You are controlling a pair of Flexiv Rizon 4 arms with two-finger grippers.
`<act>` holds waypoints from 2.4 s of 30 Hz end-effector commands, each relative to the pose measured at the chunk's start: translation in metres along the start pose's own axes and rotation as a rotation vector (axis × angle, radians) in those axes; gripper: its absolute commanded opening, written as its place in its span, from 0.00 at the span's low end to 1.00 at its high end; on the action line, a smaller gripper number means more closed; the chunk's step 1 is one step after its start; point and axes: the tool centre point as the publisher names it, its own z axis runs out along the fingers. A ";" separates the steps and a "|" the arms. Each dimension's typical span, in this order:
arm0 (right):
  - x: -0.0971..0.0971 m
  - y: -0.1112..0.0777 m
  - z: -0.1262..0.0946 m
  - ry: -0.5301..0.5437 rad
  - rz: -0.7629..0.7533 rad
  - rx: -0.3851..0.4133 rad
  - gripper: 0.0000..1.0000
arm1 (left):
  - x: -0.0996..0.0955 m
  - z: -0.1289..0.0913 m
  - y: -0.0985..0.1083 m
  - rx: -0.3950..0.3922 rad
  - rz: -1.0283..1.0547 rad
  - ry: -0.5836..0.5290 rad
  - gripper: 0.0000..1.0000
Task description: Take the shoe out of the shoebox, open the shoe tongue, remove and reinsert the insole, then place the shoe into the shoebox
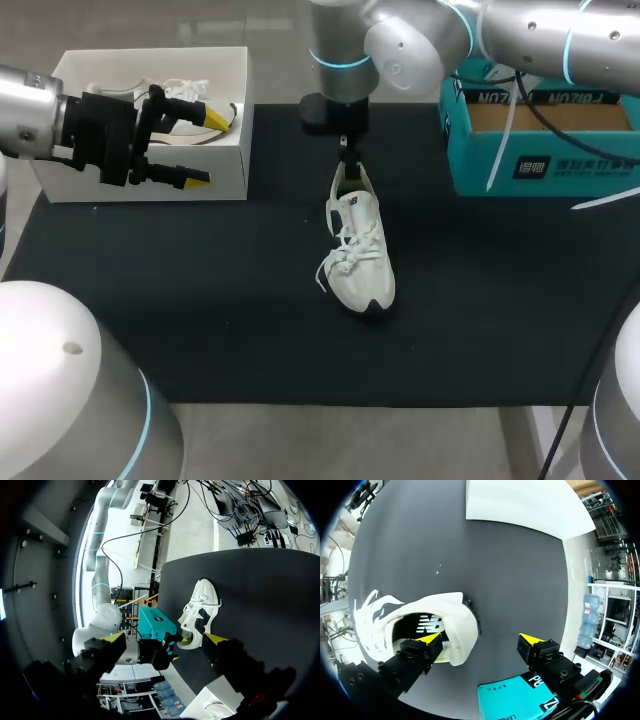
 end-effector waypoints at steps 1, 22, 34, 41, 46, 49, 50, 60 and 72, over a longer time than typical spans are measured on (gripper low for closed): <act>-0.004 0.002 0.020 0.020 -0.017 -0.024 1.00 | 0.000 0.001 0.000 0.000 0.000 0.004 1.00; 0.007 0.004 0.041 0.062 -0.017 -0.041 0.00 | 0.000 0.001 0.000 0.000 0.000 0.004 1.00; 0.017 0.000 -0.015 0.056 0.023 -0.033 0.00 | 0.000 0.001 0.000 0.000 0.000 0.004 1.00; 0.006 -0.015 -0.092 0.035 -0.074 -0.075 0.00 | 0.000 0.001 0.000 0.000 0.000 0.004 1.00; -0.004 -0.028 -0.138 0.030 -0.112 -0.068 0.00 | 0.000 0.001 0.000 0.000 0.000 0.004 1.00; -0.011 -0.039 -0.161 0.022 -0.113 -0.066 0.00 | 0.000 0.001 0.000 0.000 0.000 0.004 1.00; -0.014 -0.043 -0.169 0.019 -0.112 -0.063 0.00 | 0.000 0.001 0.000 0.000 0.000 0.004 1.00; -0.021 -0.072 -0.202 -0.007 -0.061 -0.015 0.00 | 0.000 0.001 0.000 0.000 0.000 0.004 1.00; -0.020 -0.079 -0.205 -0.027 -0.031 -0.017 0.00 | 0.000 0.001 0.000 0.000 0.000 0.004 1.00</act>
